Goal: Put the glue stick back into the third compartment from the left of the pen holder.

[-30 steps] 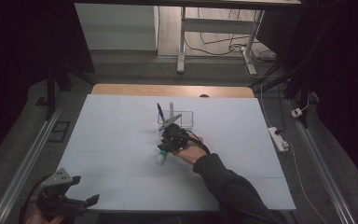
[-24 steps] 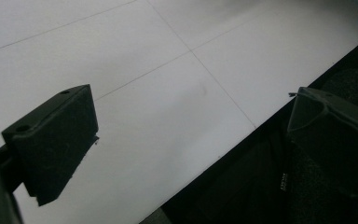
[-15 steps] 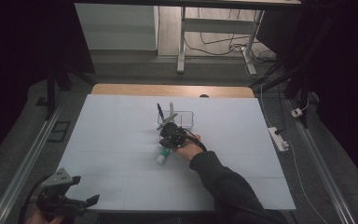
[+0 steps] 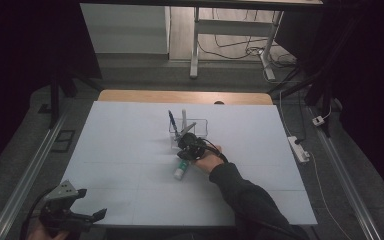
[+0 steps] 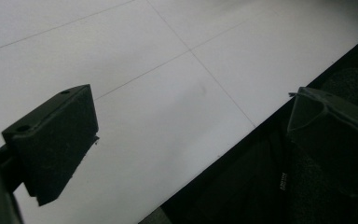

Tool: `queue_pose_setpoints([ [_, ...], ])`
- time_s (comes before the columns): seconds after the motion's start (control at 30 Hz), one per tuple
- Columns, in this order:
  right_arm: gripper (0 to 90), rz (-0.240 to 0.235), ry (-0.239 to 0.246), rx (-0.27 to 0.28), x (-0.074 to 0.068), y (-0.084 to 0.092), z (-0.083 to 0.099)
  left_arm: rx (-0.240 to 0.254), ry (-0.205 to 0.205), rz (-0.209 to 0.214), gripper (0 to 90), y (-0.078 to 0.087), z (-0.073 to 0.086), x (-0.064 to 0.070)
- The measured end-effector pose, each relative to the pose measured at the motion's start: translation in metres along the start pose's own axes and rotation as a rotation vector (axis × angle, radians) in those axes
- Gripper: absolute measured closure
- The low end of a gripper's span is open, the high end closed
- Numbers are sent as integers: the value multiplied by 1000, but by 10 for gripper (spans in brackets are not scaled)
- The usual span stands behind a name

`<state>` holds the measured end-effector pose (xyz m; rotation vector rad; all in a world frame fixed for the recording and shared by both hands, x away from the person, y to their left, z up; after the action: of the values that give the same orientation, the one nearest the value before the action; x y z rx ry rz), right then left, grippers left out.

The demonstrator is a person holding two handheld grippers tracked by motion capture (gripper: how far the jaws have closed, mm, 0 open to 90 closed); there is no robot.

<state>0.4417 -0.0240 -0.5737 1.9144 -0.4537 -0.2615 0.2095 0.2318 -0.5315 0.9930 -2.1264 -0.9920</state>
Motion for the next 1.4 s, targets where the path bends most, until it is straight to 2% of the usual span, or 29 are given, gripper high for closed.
queue_pose_setpoints([
  [0.33,895,-7,-16,-20,2,9,20,0,-1,-1,21,0,0,0],
  [0.8,895,-21,-35,-20,1,27,50,-3,0,-1,21,-1,0,0],
  [1.07,895,-24,-38,-27,-1,33,62,-4,-1,-1,21,-1,0,0],
  [1.4,895,-23,-67,-20,4,41,74,-6,-1,-2,22,-1,-1,0],
])
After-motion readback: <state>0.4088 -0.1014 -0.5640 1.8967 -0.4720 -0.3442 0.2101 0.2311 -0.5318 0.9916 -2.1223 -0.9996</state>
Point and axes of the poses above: each handheld gripper's, and its own axes: y roughly backward along the jaws, z roughly out of its underside, x roughly to its right, the point moved 8 cm from there along -y, roughly forward along the jaws, and after that the axes turned 9 degrees about -x, right-handed, at the moved point
